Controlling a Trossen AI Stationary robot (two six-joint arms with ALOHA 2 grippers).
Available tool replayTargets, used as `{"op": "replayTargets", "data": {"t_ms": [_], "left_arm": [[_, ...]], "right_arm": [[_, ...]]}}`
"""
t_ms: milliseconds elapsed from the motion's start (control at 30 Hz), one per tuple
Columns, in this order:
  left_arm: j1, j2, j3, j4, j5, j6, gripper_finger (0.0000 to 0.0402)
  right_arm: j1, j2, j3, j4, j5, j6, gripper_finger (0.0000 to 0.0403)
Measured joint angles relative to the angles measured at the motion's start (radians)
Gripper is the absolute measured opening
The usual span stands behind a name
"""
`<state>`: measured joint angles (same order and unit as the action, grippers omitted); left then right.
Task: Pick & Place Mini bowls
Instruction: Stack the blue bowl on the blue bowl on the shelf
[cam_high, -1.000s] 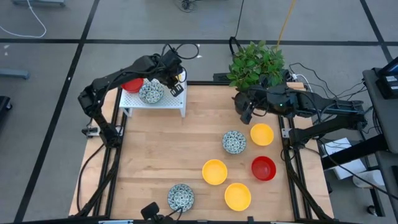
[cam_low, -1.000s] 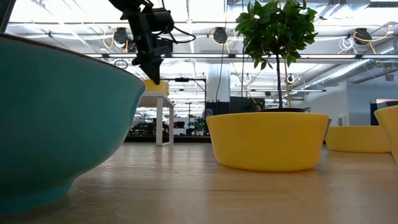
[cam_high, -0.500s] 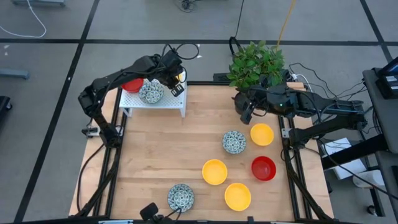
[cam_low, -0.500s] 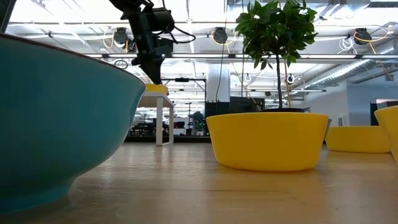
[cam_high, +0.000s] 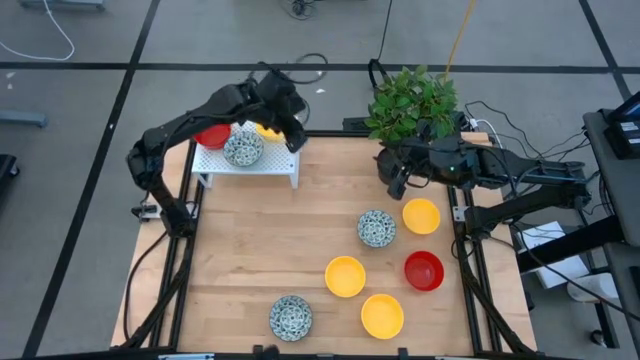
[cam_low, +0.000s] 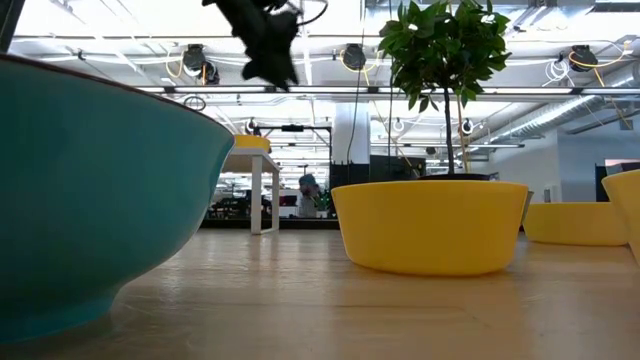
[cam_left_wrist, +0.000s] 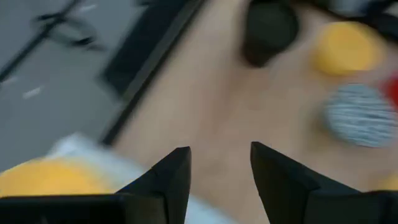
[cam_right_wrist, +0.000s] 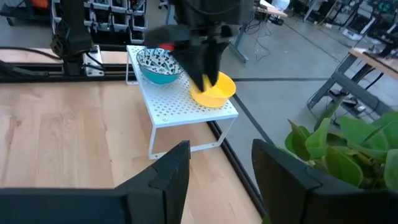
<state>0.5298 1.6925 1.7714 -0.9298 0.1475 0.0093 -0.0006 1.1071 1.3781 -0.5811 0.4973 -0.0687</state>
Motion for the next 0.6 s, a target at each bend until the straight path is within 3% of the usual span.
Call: {"op": "replayTargets", "data": {"t_ms": [133, 300, 433, 600], "left_arm": [[-0.094, 0.000, 0.000, 0.018, 0.083, -0.013, 0.0168], [-0.239, 0.000, 0.000, -0.139, 0.111, -0.065, 0.0155], [-0.365, 0.002, -0.005, -0.273, 0.116, -0.211, 0.0150], [-0.534, 0.009, -0.046, -0.282, 0.115, -0.464, 0.0150]], "right_arm": [[0.000, -0.007, 0.000, -0.005, 0.000, -0.027, 0.0160], [0.000, -0.026, 0.000, -0.083, 0.000, -0.023, 0.0160], [0.000, -0.044, 0.000, -0.130, 0.000, -0.023, 0.0160], [0.000, -0.059, 0.000, -0.149, 0.000, -0.032, 0.0160]]}}
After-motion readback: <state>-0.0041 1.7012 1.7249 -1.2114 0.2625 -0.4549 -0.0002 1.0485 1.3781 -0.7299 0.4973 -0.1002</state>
